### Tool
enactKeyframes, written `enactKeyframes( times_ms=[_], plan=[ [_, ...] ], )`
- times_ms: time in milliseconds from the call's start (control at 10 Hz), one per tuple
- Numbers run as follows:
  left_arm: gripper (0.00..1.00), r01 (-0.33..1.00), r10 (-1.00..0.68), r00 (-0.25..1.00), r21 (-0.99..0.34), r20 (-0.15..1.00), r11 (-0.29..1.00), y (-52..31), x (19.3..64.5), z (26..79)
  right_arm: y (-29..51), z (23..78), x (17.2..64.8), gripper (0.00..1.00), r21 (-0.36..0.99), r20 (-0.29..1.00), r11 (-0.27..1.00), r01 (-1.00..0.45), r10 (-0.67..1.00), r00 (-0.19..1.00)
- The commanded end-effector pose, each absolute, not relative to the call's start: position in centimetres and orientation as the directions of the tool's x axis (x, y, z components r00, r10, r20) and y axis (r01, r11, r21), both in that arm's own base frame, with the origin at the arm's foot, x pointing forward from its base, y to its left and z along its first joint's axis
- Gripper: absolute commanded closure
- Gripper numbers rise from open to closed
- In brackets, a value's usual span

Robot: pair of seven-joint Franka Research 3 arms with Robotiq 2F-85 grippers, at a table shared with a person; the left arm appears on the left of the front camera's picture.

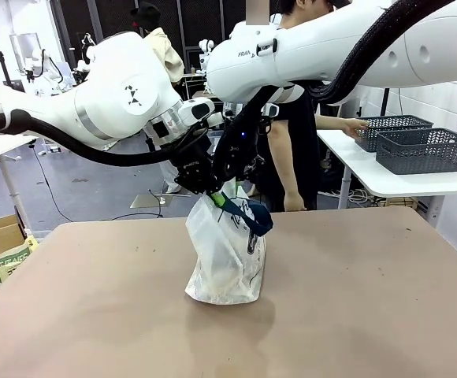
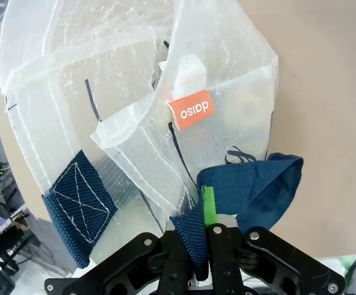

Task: Transfer purchased items from the store into the shopping bag.
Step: Move the Reusable shopping bag to the right side of the table.

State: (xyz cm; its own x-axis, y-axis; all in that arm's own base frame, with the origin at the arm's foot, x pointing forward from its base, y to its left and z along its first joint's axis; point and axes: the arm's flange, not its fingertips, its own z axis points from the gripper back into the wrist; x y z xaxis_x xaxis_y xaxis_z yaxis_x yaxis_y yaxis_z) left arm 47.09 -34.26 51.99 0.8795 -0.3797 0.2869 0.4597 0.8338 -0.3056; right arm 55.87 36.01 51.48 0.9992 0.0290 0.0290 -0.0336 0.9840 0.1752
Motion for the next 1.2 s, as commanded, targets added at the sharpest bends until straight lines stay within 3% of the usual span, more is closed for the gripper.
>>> enactKeyframes(
  times_ms=[0,100,600,900,1100],
  plan=[
    [1.0,0.463,-0.382,0.878,-0.305,0.289,0.833,-34.2,47.1,52.1,36.1,51.5,55.8,1.0,0.177,0.022,0.984,0.001,-0.005,1.0],
    [1.0,0.463,-0.382,0.878,-0.305,0.289,0.833,-34.2,47.1,52.1,36.1,51.5,55.8,1.0,0.177,0.022,0.984,0.001,-0.005,1.0],
    [1.0,0.463,-0.382,0.878,-0.305,0.289,0.833,-34.2,47.1,52.1,31.3,54.8,56.7,0.0,0.285,0.055,0.958,0.026,-0.044,0.998],
    [1.0,0.463,-0.382,0.878,-0.305,0.289,0.833,-34.2,47.1,52.1,28.0,57.4,56.0,0.0,0.322,0.094,0.945,-0.058,0.03,0.995],
    [1.0,0.463,-0.382,0.878,-0.305,0.289,0.833,-34.2,47.1,52.1,25.0,58.9,55.6,0.0,0.288,0.124,0.936,-0.201,0.172,0.977]
  ],
)
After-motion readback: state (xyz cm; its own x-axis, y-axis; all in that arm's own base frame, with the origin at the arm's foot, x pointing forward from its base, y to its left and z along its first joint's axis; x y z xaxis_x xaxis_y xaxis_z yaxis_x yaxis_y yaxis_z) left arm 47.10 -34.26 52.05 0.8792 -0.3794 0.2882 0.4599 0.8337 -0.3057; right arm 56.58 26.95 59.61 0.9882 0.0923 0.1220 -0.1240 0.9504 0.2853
